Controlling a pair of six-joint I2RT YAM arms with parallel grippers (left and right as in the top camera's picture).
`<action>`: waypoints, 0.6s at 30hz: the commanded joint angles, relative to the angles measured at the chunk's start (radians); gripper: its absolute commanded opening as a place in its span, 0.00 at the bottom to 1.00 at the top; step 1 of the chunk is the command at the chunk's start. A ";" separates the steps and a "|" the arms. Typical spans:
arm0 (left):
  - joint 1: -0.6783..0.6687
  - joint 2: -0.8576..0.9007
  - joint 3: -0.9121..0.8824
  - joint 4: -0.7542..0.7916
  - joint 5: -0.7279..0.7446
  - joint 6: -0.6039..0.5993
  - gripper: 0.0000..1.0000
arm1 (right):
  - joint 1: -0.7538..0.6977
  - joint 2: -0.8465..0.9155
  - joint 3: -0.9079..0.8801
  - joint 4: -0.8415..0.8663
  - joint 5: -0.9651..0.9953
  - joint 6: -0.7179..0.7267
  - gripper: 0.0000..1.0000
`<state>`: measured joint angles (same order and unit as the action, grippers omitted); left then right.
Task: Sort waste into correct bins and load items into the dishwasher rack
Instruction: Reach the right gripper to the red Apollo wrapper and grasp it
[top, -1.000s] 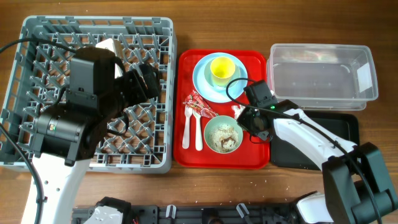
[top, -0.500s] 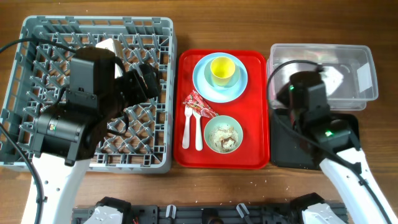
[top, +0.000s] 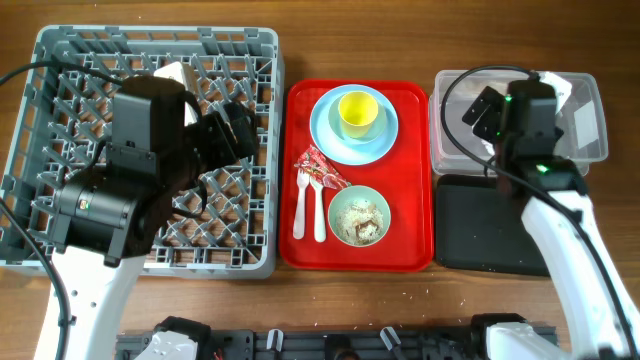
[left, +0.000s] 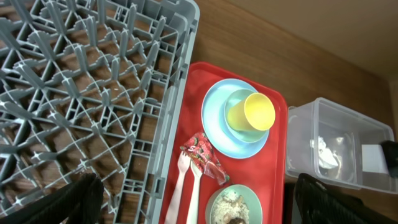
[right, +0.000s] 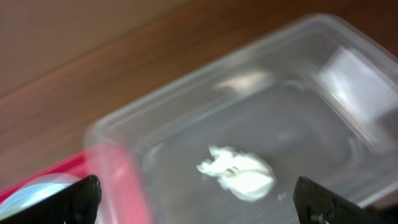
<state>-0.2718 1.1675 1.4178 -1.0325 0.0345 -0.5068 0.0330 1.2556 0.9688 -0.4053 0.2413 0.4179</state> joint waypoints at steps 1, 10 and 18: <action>0.006 -0.006 0.003 0.002 -0.002 0.005 1.00 | 0.007 -0.111 0.127 -0.096 -0.542 -0.133 1.00; 0.006 -0.006 0.003 0.002 -0.003 0.005 1.00 | 0.614 0.061 0.109 -0.232 -0.246 -0.026 0.32; 0.006 -0.006 0.003 0.002 -0.002 0.005 1.00 | 0.701 0.415 0.109 0.004 -0.176 -0.080 0.35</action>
<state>-0.2718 1.1675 1.4178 -1.0317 0.0345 -0.5068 0.7307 1.6241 1.0832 -0.4431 0.0223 0.3614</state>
